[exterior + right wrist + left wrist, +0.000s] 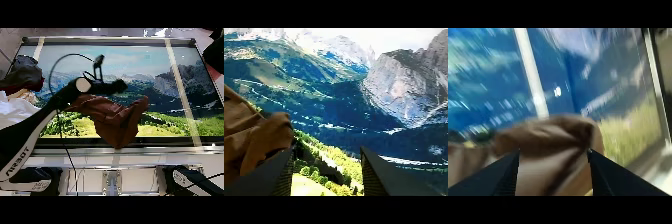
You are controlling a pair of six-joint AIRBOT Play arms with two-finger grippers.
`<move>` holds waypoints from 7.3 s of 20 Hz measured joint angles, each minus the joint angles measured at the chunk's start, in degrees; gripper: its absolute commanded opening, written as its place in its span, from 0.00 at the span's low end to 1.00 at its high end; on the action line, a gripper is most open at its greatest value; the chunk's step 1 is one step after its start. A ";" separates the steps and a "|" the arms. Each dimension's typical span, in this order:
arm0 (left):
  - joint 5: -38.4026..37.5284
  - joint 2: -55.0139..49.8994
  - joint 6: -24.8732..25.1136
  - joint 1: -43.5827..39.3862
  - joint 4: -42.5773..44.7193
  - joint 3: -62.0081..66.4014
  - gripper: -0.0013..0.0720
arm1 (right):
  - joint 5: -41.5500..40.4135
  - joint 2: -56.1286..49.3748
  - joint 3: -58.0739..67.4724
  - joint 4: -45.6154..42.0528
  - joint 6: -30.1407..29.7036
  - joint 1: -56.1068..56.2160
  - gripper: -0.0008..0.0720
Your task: Fold the shirts.
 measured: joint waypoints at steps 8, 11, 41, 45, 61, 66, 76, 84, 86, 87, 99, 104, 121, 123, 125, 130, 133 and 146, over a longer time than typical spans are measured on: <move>-18.25 9.31 -1.46 31.67 12.81 -1.31 0.70 | -0.57 -0.94 -8.85 -4.63 0.20 0.00 0.61; -23.56 13.49 -3.85 40.57 20.26 -7.56 0.70 | 0.85 -0.96 -19.52 -3.43 1.55 0.00 0.61; -10.75 24.00 -4.72 44.11 3.50 -35.30 0.70 | -53.96 5.25 -99.41 44.76 12.28 21.90 0.77; -9.64 24.00 -4.70 44.06 3.45 -35.34 0.70 | -57.22 4.07 -99.45 45.75 13.05 22.56 0.33; -7.04 12.09 -4.70 44.13 3.63 -35.43 0.70 | -62.25 7.06 -95.21 48.00 11.72 22.73 0.03; -2.69 7.19 -4.70 44.11 1.57 -35.43 0.70 | -62.29 7.41 -90.07 46.40 11.58 22.75 0.03; 4.11 4.26 -0.35 42.86 -10.27 -35.36 0.03 | -61.79 7.72 -82.47 44.46 6.88 22.75 0.03; -1.42 29.46 13.16 50.75 -20.59 -35.01 0.03 | -47.98 17.33 -63.01 32.15 3.93 22.73 0.03; -2.51 40.09 15.78 54.36 -21.53 -33.86 0.03 | -43.01 22.38 -55.71 28.68 3.78 22.75 0.03; -3.02 45.33 17.03 56.22 -21.73 -32.81 0.03 | -41.51 24.90 -52.28 27.58 3.74 22.75 0.03; -24.37 58.07 20.85 65.44 -9.09 -12.48 0.03 | -28.11 38.01 -24.96 7.04 6.91 22.75 0.03; -34.71 40.94 22.05 60.39 -7.76 -12.74 0.03 | -14.71 32.59 -34.14 -4.48 10.93 22.75 0.03; 4.39 -5.95 17.29 34.86 0.48 -11.52 0.04 | -51.93 -3.39 -63.56 -5.40 12.35 12.61 0.03; 5.40 -5.20 17.00 34.75 -0.31 -10.64 0.26 | -55.17 -4.46 -61.31 -5.22 12.35 12.09 0.05; 6.12 -3.15 16.94 34.84 -1.46 -9.77 0.84 | -57.40 -5.05 -58.07 -5.22 12.35 11.82 0.48; 2.45 6.62 16.92 37.83 -2.51 -8.92 0.86 | -54.40 -5.51 -48.83 -5.95 12.35 11.19 0.70; -5.44 13.99 16.09 42.93 -0.42 -9.77 0.84 | -44.96 -4.57 -44.96 -8.41 11.65 8.41 0.70; -20.33 51.23 -9.49 60.00 7.06 -59.30 0.84 | -28.26 4.39 -52.74 1.57 0.87 -2.97 0.70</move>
